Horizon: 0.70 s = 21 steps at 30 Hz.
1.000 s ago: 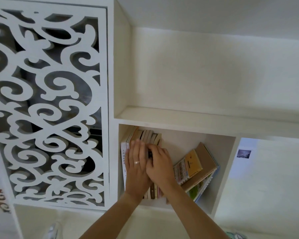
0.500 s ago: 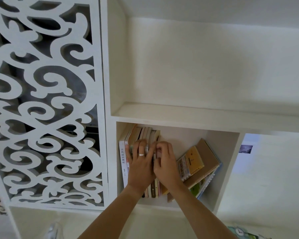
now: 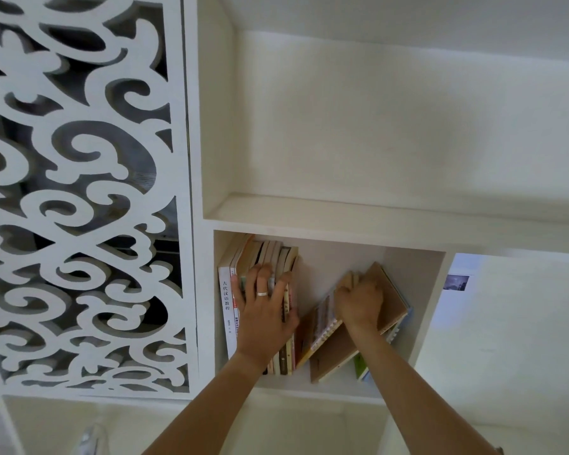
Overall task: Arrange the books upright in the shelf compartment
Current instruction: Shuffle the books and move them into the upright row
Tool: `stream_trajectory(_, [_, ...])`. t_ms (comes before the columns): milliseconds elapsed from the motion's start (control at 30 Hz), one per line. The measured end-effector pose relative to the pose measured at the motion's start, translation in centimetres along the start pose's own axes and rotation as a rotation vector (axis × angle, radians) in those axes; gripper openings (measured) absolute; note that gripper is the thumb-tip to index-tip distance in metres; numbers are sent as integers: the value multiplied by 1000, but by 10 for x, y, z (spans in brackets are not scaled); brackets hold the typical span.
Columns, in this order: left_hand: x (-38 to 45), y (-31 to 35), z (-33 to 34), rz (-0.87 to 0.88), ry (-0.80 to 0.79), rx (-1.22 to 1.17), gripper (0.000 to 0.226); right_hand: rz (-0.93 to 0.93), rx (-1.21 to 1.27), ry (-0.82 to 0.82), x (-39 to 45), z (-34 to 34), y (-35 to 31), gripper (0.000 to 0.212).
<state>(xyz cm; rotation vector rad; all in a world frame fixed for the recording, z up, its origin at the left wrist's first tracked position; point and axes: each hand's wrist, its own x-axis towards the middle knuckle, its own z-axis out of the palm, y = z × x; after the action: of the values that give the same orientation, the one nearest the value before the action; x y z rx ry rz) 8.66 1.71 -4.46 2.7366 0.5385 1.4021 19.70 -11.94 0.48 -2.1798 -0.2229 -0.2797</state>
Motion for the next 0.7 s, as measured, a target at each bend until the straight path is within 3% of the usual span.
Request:
stream_trajectory(33, [0,1,0,-4,-6,-1,66,9,86,-54,0,-5,-5,33])
stream_trajectory(200, [-2,1,-3,5,12,-12,64,-45,328,-535,-29,8,-28,37])
stream_trajectory(433, [-1,3,-3,-9,-31,75,75,-287,231,-615,-43,11,-18,36])
stream_trajectory(500, [-1,6,-1,-23,-28,77,74,-449,-2,-501,-41,11,-7,37])
stream_trajectory(567, [-1,7,1,-29,-16,84,73,-544,-394,-115,-39,11,6,43])
stream_trajectory(633, [-1,6,2,-30,-12,94,74,-468,-556,209,-32,5,16,43])
stream_trajectory(700, [-1,5,3,-28,-12,101,75,-301,-649,287,-27,-5,22,41])
